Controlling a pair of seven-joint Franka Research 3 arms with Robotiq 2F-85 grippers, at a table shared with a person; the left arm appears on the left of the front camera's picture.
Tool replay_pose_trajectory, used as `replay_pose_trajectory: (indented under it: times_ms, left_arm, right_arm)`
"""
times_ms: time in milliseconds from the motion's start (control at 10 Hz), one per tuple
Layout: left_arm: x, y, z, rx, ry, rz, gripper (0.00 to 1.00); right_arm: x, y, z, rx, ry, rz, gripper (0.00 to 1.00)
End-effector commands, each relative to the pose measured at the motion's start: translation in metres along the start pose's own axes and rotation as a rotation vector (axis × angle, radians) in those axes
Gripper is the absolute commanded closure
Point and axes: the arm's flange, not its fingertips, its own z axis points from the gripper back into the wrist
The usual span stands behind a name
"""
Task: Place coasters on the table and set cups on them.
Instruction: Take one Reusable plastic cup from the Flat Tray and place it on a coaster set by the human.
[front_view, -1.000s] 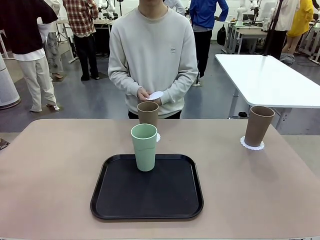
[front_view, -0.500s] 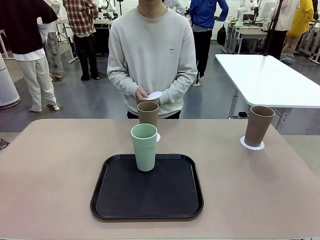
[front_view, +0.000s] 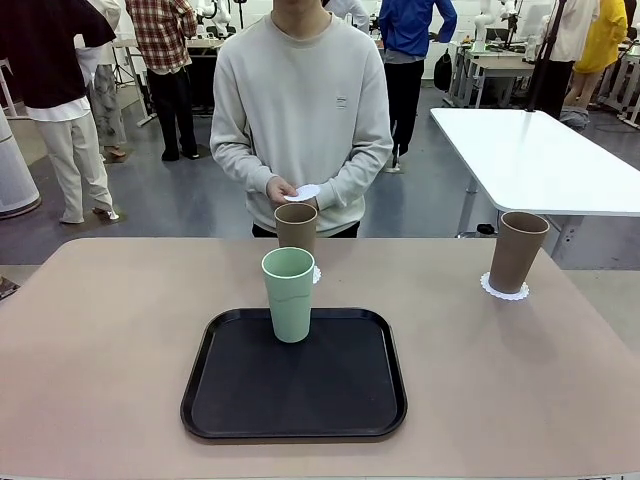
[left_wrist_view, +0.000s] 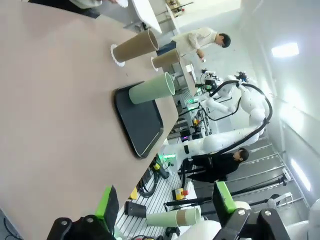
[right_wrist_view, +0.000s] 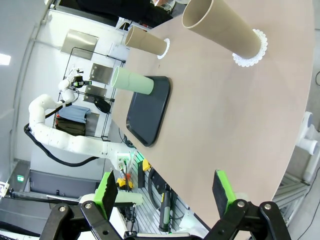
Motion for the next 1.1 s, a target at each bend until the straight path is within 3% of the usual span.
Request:
replay_pose_trajectory:
  times_ms: [0,1000]
  left_arm:
    - [-0.0016,-0.0027,-0.0103,0.015,0.019,0.025,0.00]
    - [-0.0001,-0.0020,-0.0041,0.001,0.017,0.002,0.00]
  right_arm:
    - [0.0000,0.0004,-0.0010,-0.001,-0.002,0.001,0.00]
    - [0.0000,0.0004,-0.0010,-0.001,-0.002,0.001,0.00]
